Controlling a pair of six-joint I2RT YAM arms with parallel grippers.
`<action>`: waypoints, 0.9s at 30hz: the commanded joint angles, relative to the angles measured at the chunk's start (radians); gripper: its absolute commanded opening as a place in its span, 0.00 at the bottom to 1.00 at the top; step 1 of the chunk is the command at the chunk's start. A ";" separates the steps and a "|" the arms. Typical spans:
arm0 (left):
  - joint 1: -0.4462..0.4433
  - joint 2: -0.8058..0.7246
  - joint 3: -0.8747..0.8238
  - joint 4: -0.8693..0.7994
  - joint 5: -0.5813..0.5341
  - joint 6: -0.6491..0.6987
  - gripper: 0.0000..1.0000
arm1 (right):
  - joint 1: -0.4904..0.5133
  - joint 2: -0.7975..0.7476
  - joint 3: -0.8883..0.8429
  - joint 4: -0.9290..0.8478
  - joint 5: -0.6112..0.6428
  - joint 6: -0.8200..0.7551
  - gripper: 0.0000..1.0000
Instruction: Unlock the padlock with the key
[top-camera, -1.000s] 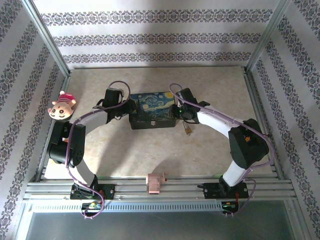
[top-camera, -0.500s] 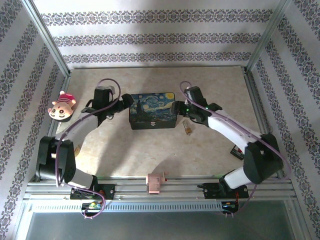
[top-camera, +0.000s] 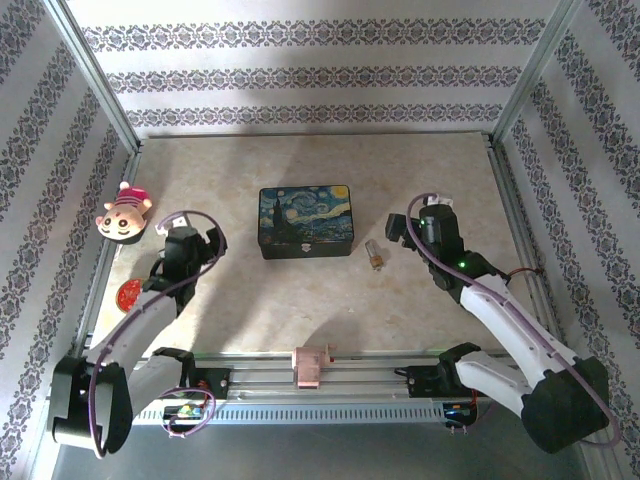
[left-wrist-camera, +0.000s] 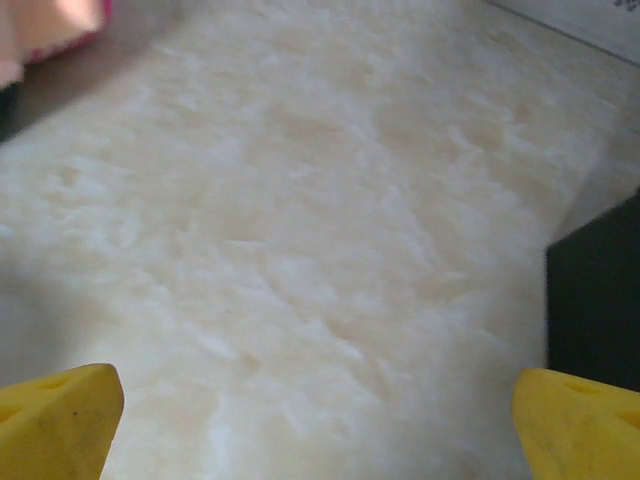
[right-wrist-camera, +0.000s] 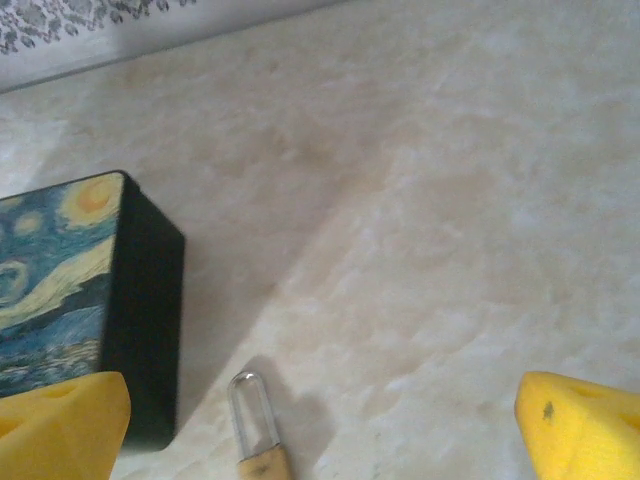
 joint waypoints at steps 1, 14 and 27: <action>0.012 -0.055 -0.079 0.312 -0.125 0.160 0.99 | -0.005 -0.045 -0.098 0.207 0.093 -0.172 0.98; 0.057 0.157 -0.203 0.748 0.062 0.452 0.99 | -0.125 0.002 -0.409 0.734 0.102 -0.383 0.98; 0.114 0.338 -0.150 0.823 0.254 0.470 0.99 | -0.199 0.110 -0.488 0.978 -0.007 -0.407 0.98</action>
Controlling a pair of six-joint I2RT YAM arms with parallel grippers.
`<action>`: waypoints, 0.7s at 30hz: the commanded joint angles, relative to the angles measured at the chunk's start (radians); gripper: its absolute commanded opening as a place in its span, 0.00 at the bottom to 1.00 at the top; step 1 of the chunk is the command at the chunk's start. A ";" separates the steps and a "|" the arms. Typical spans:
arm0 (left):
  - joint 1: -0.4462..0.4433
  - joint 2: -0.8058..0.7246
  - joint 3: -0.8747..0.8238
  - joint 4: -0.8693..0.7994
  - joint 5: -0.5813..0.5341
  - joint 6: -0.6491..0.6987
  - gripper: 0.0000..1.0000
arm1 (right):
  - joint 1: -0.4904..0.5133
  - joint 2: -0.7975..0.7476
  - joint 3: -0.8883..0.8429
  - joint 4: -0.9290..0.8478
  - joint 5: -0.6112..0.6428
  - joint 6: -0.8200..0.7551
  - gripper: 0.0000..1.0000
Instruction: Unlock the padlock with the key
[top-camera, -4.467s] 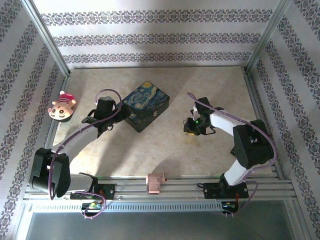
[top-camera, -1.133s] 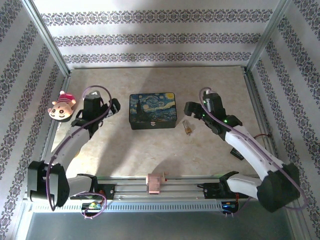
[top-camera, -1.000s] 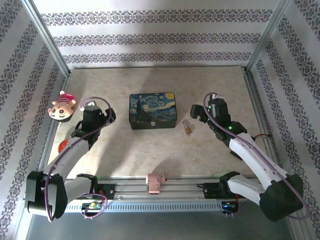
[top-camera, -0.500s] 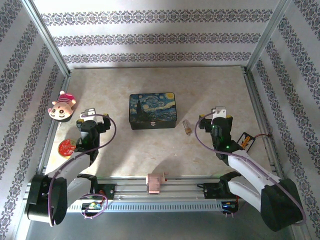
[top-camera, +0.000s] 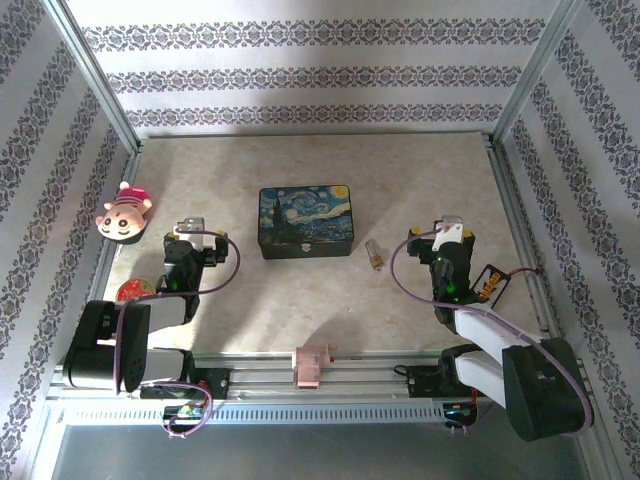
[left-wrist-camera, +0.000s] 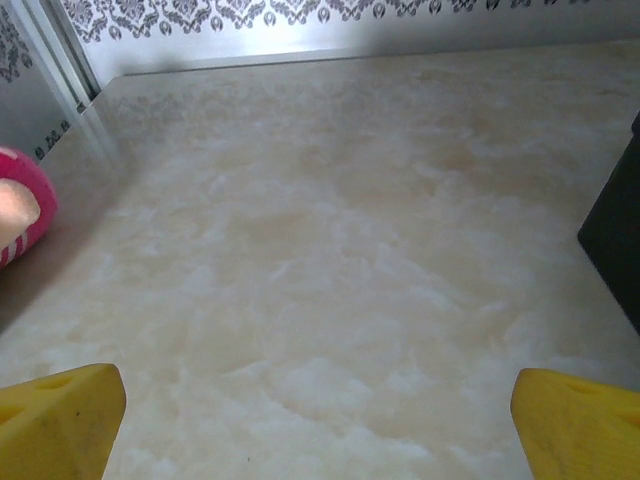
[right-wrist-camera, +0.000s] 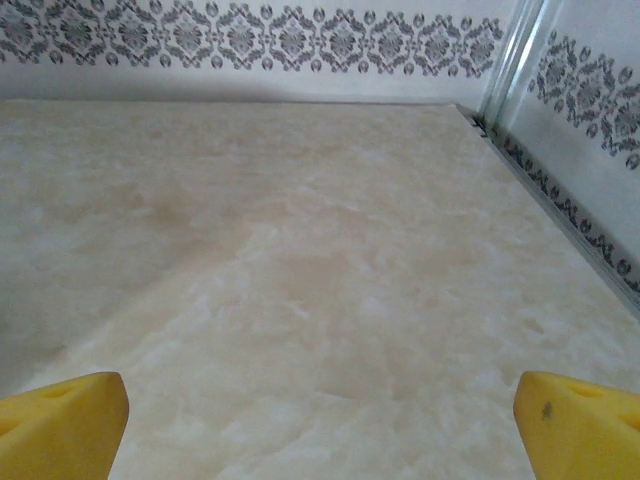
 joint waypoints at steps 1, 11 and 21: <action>0.029 0.015 0.026 0.067 0.102 0.005 0.99 | -0.011 0.029 -0.019 0.111 -0.043 -0.021 0.98; 0.174 0.026 0.047 0.038 0.282 -0.094 0.99 | -0.029 0.071 -0.021 0.155 -0.078 -0.019 0.98; 0.194 0.163 -0.002 0.308 0.395 -0.145 0.99 | -0.047 0.097 -0.020 0.192 -0.141 -0.017 0.98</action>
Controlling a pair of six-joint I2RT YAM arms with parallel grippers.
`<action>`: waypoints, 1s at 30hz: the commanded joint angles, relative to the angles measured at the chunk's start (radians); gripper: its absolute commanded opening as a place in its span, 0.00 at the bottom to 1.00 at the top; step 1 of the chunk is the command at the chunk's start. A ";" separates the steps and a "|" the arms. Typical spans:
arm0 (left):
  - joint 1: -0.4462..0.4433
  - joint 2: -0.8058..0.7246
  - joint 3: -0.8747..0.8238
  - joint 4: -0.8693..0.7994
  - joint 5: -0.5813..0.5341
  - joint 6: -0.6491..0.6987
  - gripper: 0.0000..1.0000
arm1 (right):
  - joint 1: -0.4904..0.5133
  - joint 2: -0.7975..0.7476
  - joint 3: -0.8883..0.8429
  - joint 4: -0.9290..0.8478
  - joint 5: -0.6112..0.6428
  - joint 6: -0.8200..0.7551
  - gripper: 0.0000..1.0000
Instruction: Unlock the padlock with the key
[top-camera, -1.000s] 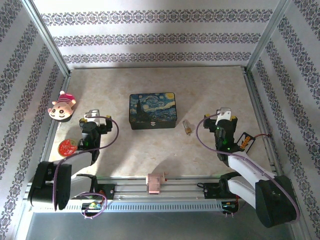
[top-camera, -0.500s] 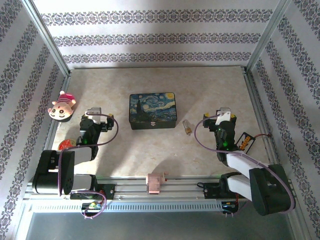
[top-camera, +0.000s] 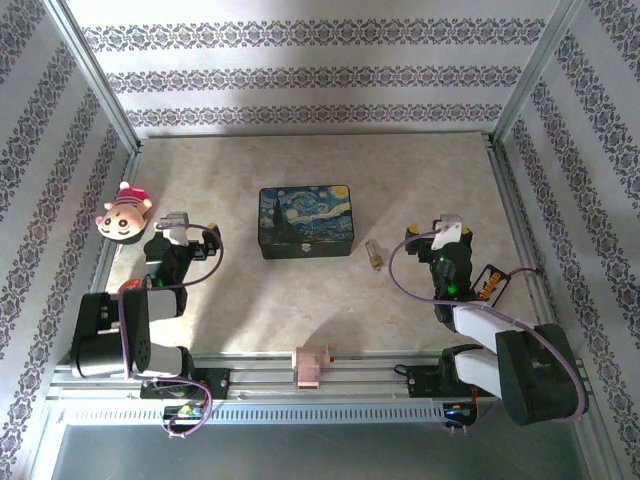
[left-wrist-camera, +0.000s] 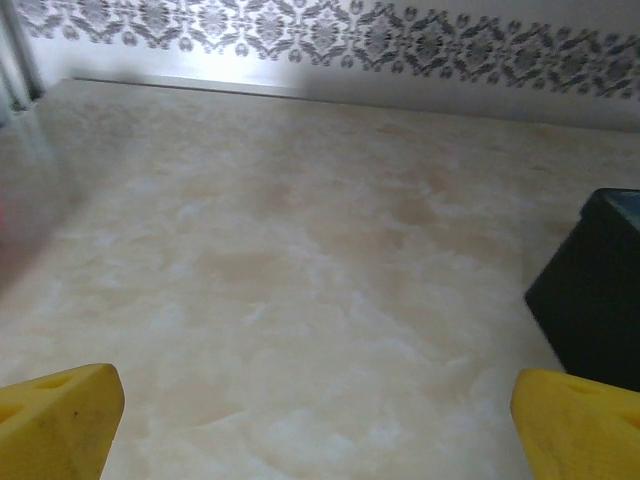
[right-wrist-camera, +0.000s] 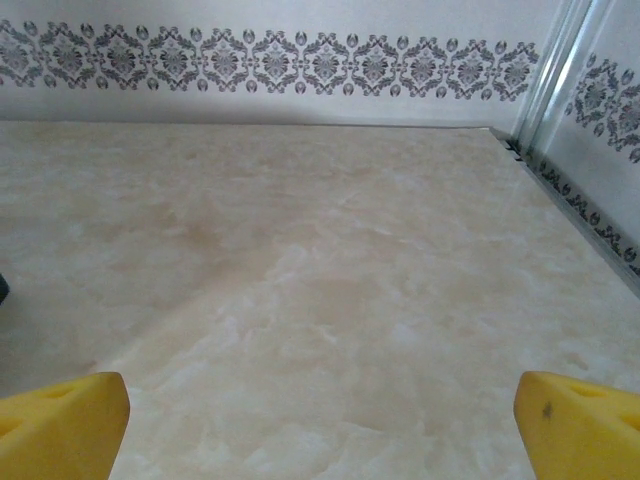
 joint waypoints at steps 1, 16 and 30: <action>0.007 0.079 -0.018 0.182 0.065 -0.035 0.99 | -0.016 0.026 0.001 0.054 -0.046 -0.008 0.98; -0.076 0.122 0.073 0.027 -0.065 0.035 0.99 | -0.034 0.115 0.033 0.120 -0.113 -0.055 0.98; -0.097 0.173 0.113 0.001 0.033 0.094 0.99 | -0.145 0.382 0.067 0.343 -0.316 0.003 0.98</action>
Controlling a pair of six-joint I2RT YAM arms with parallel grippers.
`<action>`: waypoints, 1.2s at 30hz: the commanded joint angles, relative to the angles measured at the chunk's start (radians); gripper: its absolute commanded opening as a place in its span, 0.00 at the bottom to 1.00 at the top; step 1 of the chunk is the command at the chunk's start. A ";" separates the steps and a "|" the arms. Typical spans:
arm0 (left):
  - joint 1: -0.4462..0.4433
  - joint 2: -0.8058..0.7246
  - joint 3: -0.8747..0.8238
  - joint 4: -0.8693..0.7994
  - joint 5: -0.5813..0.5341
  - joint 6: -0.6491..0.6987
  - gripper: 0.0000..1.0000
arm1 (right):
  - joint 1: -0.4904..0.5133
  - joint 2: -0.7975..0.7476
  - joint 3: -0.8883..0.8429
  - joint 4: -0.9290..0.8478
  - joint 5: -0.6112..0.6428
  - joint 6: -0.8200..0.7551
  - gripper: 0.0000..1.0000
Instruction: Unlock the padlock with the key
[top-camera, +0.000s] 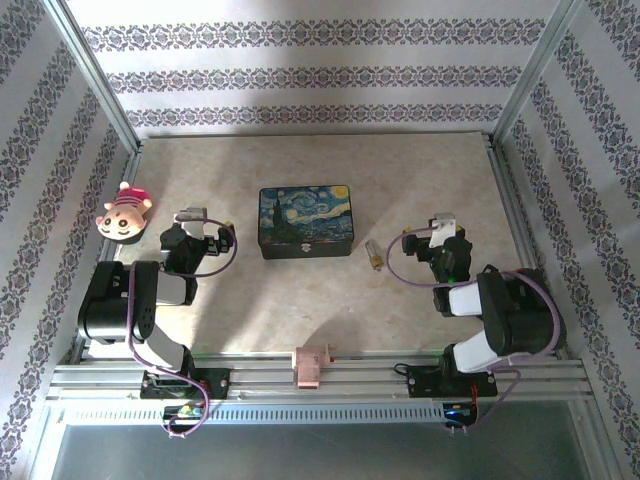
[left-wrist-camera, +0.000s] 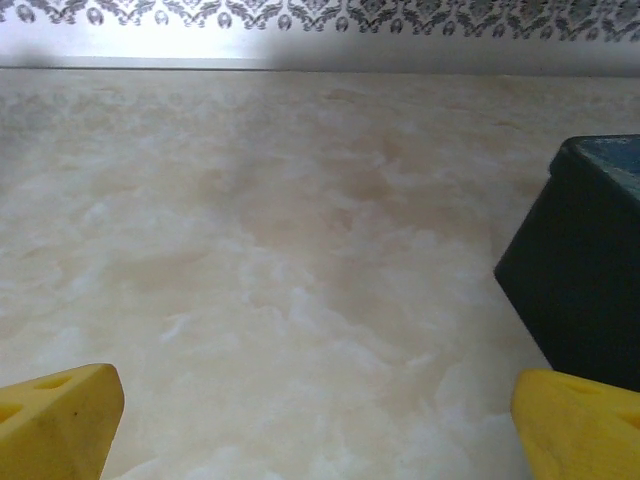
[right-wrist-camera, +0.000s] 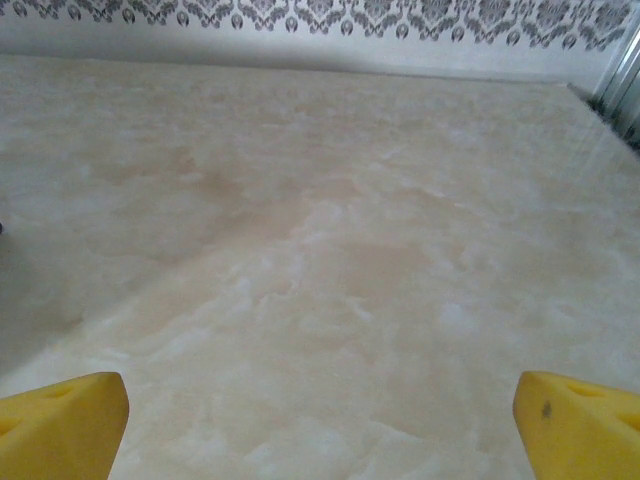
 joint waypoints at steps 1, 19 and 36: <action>-0.001 0.006 0.018 -0.025 0.044 0.034 0.99 | -0.038 0.003 0.036 0.052 -0.118 0.045 0.98; -0.001 0.006 0.018 -0.023 0.043 0.034 0.99 | -0.074 0.017 0.100 -0.042 -0.262 0.045 0.98; -0.004 0.004 0.012 -0.015 0.052 0.041 0.99 | -0.074 0.017 0.100 -0.042 -0.262 0.046 0.98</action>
